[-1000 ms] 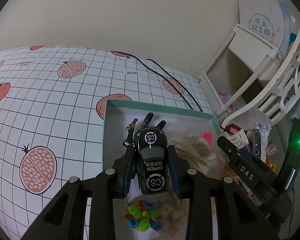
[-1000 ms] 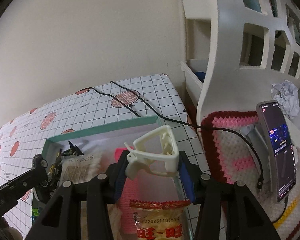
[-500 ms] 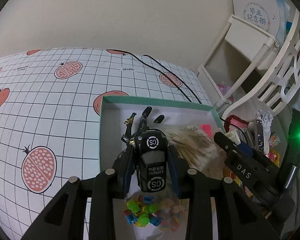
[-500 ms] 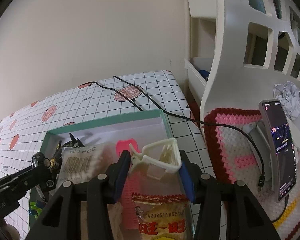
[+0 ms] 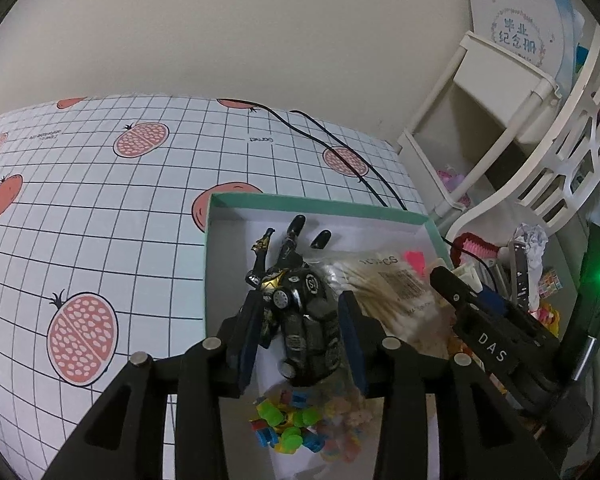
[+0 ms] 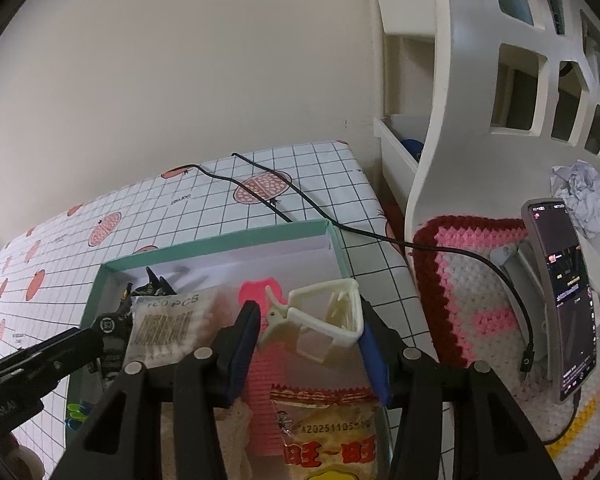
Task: Organize objects
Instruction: 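Lower the toy car and cream clip into the tray with both tools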
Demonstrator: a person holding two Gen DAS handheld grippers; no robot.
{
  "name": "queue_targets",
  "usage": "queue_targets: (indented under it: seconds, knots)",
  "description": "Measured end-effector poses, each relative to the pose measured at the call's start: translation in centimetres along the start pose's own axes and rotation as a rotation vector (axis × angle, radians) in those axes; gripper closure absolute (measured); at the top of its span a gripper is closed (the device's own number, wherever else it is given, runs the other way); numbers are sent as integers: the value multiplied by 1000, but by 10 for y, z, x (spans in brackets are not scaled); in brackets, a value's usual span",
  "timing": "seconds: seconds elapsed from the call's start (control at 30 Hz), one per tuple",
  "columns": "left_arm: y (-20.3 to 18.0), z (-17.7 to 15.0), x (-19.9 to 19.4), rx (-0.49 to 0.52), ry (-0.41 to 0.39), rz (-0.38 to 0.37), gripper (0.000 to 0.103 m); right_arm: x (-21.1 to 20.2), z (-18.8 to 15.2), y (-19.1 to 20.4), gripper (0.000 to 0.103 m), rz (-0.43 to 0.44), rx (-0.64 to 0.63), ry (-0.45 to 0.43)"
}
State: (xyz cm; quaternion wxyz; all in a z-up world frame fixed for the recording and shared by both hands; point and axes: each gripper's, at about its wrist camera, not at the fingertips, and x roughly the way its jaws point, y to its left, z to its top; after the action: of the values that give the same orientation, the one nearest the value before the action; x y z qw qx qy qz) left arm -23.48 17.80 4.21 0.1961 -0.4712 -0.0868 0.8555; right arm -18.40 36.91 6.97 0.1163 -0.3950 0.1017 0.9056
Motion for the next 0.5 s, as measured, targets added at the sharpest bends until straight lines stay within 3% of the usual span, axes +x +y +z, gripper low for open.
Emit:
queue_targets:
  seconds: [0.27, 0.5]
  knots:
    - [5, 5, -7, -29, -22, -5, 61, -3, 1, 4, 40, 13, -2, -12]
    - [15, 7, -12, -58, -54, 28, 43, -6, 0, 1, 39, 7, 21, -23]
